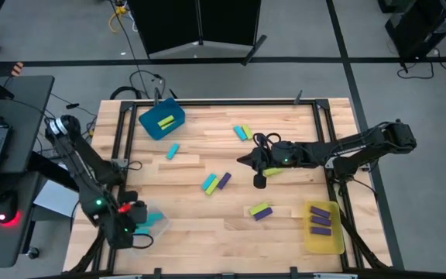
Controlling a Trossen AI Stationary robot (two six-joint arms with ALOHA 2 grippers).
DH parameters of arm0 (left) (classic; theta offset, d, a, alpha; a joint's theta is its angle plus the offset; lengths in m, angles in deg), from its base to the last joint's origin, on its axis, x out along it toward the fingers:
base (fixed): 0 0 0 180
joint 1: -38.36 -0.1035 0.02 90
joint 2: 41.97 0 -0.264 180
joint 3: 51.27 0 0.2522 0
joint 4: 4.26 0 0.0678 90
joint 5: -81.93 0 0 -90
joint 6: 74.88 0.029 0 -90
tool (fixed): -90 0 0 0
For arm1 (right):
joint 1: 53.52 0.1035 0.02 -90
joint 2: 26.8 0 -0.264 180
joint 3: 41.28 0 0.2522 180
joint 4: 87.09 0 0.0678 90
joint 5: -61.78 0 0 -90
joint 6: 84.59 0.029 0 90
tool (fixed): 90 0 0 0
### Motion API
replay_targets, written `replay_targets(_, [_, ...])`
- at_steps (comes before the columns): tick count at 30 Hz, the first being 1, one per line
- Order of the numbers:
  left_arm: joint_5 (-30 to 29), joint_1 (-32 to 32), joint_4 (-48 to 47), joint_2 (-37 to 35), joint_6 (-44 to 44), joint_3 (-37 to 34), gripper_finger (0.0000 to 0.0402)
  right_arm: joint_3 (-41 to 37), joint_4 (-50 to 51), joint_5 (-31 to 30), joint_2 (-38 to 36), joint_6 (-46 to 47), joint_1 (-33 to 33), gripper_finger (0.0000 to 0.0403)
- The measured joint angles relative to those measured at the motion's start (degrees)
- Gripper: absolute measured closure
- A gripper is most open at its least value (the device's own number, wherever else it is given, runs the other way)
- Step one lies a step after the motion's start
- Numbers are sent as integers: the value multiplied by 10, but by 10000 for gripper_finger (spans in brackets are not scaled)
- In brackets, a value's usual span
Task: Sort blocks
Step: Put the blue block into the transparent bin
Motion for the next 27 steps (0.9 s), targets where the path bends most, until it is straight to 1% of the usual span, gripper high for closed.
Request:
replay_targets(4, [28,0,15,27,-6,-19,299,0,0,0,0,0,-4,384])
replay_targets(9, [40,-2,41,48,-5,-25,299,0,0,0,0,0,-4,394])
replay_targets(14, [73,-13,35,80,6,-25,299,0,0,0,0,2,-7,383])
replay_targets(21, [73,-36,35,103,43,-25,297,0,0,0,0,2,-7,392])
replay_targets(25, [75,-43,42,103,54,-25,276,0,0,1,0,2,-7,386])
replay_targets(27, [76,-43,47,103,57,-25,263,0,0,10,0,6,-7,382])
